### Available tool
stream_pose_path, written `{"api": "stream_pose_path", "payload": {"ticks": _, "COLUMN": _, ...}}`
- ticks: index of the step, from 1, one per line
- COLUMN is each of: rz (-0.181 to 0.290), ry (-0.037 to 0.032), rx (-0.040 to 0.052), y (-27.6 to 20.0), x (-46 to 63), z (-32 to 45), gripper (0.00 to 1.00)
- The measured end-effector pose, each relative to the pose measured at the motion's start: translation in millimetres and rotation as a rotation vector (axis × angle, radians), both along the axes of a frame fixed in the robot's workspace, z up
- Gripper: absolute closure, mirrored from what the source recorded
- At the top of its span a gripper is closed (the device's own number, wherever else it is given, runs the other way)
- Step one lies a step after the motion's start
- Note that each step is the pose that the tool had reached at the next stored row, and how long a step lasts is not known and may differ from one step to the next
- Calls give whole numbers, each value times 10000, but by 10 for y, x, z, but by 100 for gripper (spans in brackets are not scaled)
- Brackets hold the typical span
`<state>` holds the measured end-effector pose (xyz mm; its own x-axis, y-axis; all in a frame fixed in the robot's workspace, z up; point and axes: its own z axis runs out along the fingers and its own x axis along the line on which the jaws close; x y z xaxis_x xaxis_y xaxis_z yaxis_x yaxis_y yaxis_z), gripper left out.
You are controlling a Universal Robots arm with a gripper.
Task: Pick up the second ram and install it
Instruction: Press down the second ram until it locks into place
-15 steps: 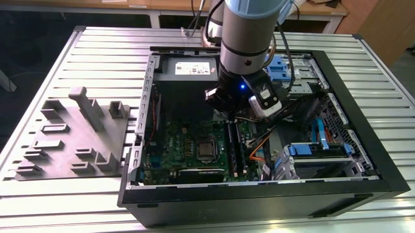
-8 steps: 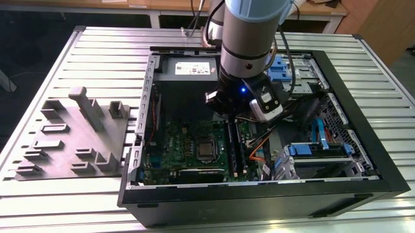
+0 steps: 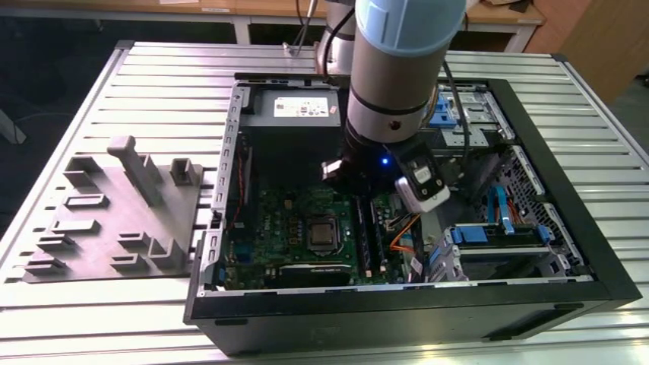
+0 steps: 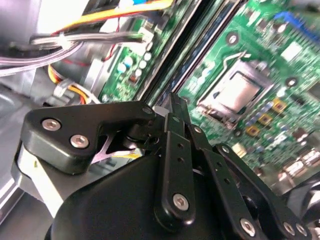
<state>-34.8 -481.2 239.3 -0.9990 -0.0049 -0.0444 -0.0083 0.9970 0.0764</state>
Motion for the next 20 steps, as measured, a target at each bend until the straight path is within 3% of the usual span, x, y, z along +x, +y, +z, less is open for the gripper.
{"api": "stream_pose_path", "payload": {"ticks": 10, "rz": 0, "ry": 4, "rx": -13, "y": -319, "x": 0, "z": -1, "gripper": 90}}
{"api": "stream_pose_path", "payload": {"ticks": 16, "rz": 2, "ry": 13, "rx": -148, "y": -371, "x": 1, "z": -1, "gripper": 90}}
{"api": "stream_pose_path", "payload": {"ticks": 20, "rz": 0, "ry": 24, "rx": -196, "y": -455, "x": 0, "z": -1, "gripper": 90}}
